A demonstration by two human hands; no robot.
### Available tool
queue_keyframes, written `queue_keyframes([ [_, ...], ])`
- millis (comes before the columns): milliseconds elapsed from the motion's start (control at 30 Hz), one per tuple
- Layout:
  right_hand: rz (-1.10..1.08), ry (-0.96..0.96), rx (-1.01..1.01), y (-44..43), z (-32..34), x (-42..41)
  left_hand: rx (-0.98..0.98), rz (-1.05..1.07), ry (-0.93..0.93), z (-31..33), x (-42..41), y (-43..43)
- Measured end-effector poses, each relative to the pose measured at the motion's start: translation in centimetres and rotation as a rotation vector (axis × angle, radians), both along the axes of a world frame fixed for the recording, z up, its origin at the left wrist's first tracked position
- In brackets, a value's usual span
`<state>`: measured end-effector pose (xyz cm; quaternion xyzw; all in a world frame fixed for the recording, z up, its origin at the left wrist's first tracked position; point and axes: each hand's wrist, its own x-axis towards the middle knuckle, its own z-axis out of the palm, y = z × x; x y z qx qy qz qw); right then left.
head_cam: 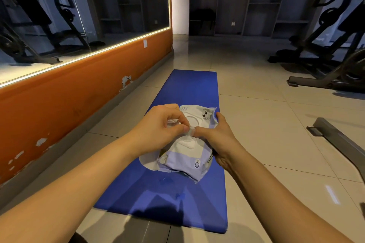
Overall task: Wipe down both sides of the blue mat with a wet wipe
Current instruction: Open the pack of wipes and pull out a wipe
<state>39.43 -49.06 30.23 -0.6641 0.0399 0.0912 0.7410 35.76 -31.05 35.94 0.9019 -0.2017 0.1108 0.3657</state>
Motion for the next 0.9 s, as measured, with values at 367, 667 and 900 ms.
queue_keyframes([
  [367,0.149,-0.045,0.181,-0.2,0.9,-0.4,-0.071,0.195,0.084,-0.4,1.0,0.4],
  [667,0.114,-0.110,0.219,-0.1,0.5,-0.5,0.136,0.197,-0.181,-1.9,1.1,-0.2],
  [900,0.009,-0.186,0.154,0.2,-0.3,-0.2,0.072,0.248,-0.173,-2.1,1.2,-0.5],
])
